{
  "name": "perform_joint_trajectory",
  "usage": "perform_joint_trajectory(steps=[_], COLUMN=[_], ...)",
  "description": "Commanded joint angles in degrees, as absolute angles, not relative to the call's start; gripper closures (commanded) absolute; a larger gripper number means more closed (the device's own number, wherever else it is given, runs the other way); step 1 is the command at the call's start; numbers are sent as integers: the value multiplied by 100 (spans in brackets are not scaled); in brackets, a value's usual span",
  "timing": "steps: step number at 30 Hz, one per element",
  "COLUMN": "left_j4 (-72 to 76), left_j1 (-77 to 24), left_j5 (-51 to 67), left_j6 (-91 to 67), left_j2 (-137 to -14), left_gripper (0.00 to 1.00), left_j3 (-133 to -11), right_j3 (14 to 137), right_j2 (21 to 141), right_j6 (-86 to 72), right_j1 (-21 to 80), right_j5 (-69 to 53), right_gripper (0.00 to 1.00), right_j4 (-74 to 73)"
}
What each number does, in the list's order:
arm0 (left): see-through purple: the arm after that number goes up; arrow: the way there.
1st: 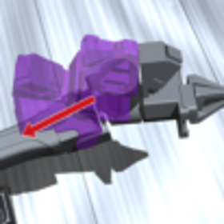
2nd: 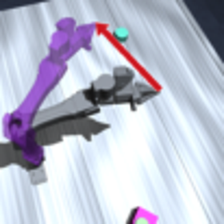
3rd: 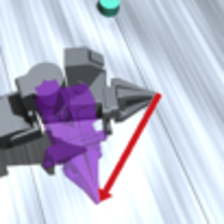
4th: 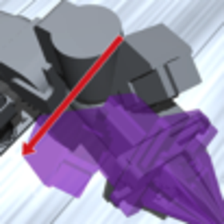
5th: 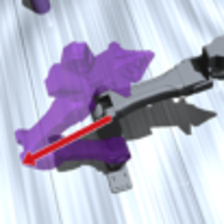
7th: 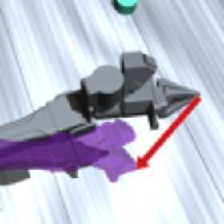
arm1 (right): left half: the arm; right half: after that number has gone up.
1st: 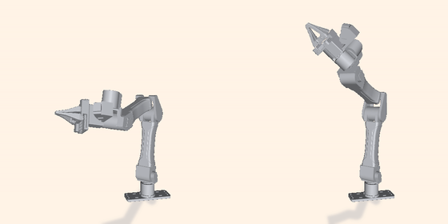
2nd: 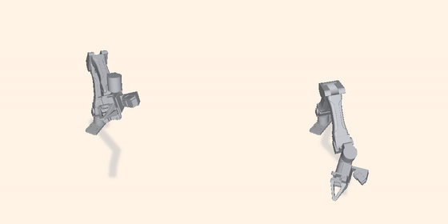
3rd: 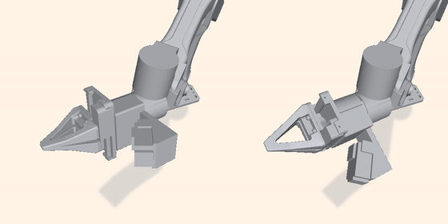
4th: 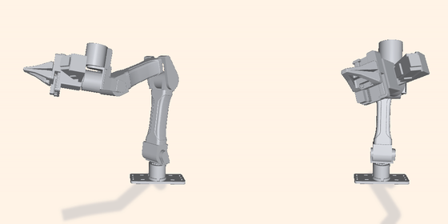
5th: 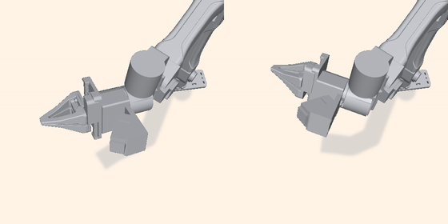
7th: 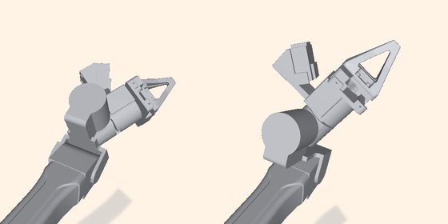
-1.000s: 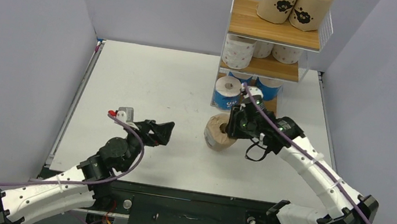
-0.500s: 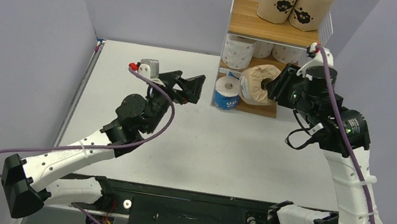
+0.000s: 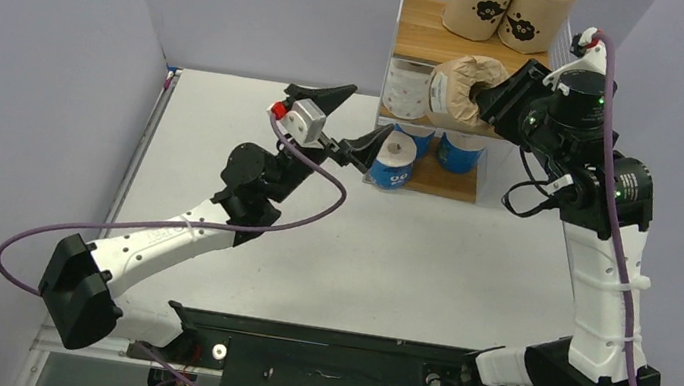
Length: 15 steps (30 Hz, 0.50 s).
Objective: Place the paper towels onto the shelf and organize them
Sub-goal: Place the paper towel on the shelf.
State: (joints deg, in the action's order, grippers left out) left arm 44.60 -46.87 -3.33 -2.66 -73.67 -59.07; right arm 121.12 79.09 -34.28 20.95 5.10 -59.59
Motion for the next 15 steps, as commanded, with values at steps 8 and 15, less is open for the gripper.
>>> perform_joint_trajectory(steps=[8, 15], left_j4=[5379, 5551], left_j1=[-4684, -4688], left_j5=[1203, 1155], left_j6=[1774, 2102], left_j2=[-8407, -9022], left_gripper=[4, 4], left_j3=[-7002, -7454], right_j3=[12722, 12928], right_j2=[8268, 8526], right_j6=[-4247, -4631], right_j1=[1785, 1682], right_j5=[125, 87], right_gripper=[65, 66], right_j4=[-5111, -4801])
